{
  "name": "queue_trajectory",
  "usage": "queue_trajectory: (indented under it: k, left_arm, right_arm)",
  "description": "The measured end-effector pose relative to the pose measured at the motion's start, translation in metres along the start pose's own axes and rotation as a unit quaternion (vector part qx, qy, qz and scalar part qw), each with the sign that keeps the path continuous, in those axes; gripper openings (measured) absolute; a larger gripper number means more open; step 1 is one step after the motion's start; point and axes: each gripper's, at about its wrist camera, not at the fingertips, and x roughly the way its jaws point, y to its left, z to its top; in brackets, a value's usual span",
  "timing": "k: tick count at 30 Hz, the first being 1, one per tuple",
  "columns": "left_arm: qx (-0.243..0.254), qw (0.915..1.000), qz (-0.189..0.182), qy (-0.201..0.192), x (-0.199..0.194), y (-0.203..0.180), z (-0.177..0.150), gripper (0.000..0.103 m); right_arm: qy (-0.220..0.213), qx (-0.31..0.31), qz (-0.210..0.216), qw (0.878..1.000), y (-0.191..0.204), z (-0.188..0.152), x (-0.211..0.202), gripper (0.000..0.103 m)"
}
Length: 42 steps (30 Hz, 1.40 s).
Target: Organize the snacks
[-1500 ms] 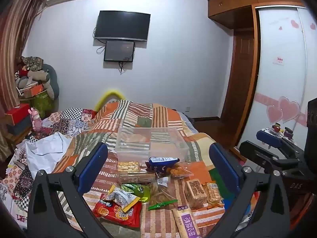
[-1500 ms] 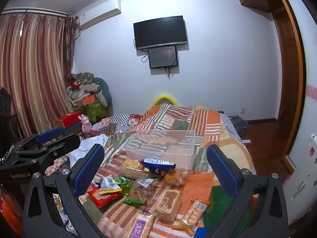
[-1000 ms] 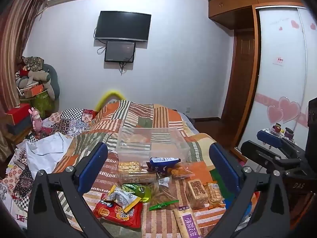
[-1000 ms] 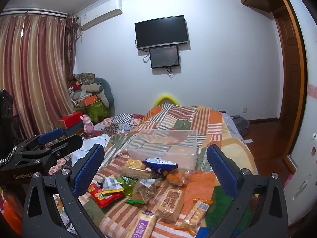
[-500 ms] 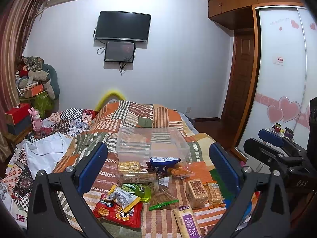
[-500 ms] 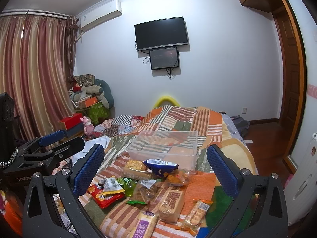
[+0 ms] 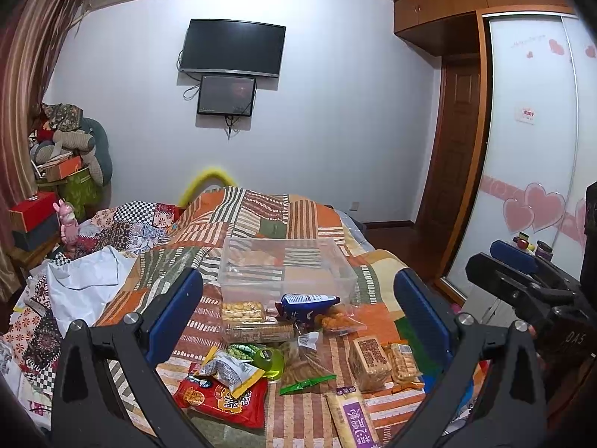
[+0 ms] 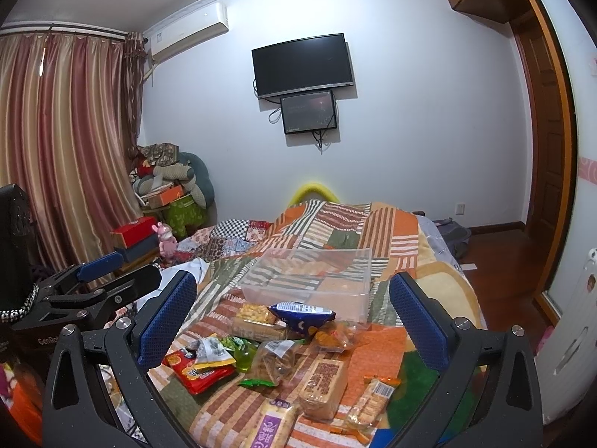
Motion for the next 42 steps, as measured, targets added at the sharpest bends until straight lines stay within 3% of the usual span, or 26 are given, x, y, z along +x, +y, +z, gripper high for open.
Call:
queue_trajectory:
  k: [42]
  left_arm:
    - [0.009,0.9999,-0.004,-0.004,-0.0053,-0.0008,-0.0003,0.103]
  right_arm:
    - [0.007,0.006,0.004,1.000,-0.0033,-0.0039,0.0012,0.103]
